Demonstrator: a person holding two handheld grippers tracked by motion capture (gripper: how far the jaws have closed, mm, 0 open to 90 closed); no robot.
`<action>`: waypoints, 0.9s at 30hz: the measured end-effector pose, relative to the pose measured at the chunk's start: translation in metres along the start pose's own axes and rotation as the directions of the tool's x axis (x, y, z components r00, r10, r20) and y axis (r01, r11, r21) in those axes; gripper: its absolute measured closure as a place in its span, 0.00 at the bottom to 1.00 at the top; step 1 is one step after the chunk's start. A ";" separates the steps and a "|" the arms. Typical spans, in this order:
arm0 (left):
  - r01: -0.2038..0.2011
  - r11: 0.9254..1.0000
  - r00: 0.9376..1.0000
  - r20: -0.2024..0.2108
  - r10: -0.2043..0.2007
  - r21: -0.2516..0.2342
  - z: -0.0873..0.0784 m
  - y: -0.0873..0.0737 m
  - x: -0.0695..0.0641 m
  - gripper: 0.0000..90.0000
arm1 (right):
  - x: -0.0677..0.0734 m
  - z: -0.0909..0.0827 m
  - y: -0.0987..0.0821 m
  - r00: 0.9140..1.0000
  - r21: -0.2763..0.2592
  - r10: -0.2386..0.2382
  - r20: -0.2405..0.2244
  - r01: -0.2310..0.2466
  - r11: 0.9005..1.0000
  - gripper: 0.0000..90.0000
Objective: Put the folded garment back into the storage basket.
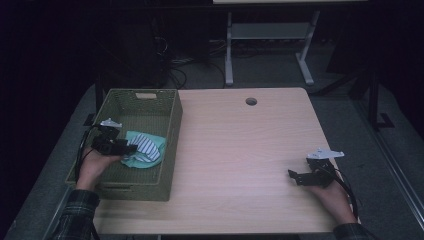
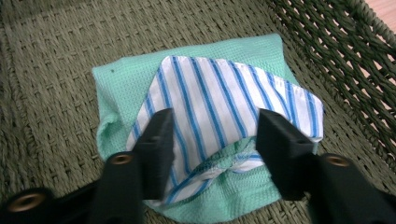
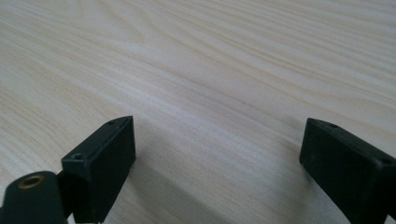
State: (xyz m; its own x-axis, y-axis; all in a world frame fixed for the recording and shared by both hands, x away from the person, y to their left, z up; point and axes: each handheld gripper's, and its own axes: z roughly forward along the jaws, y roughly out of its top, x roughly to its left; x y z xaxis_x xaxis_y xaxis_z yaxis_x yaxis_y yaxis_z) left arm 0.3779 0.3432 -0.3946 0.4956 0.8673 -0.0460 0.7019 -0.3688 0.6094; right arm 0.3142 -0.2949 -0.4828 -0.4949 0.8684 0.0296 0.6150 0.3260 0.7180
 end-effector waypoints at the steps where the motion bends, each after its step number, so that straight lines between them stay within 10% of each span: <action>1: -0.005 1.000 1.000 0.000 0.005 -0.004 -0.001 0.000 0.000 0.42 | 0.000 0.000 0.000 1.000 0.000 0.000 0.000 0.000 1.000 0.12; 12: -0.025 0.998 0.999 0.034 0.027 -0.062 -0.015 0.021 -0.021 0.16 | 0.000 0.000 0.000 1.000 0.000 0.000 0.000 0.000 1.000 0.12; 27: -0.107 0.981 0.984 0.123 0.127 -0.161 -0.030 0.057 -0.078 0.15 | 0.000 0.000 0.000 1.000 0.000 0.000 0.001 0.000 1.000 0.11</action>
State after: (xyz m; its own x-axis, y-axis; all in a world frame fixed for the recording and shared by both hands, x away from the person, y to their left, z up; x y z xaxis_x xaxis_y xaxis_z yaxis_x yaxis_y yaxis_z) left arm 0.3643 0.2647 -0.3325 0.6396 0.7659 -0.0649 0.5536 -0.4005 0.7302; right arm 0.3141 -0.2949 -0.4828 -0.4941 0.8689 0.0293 0.6153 0.3257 0.7178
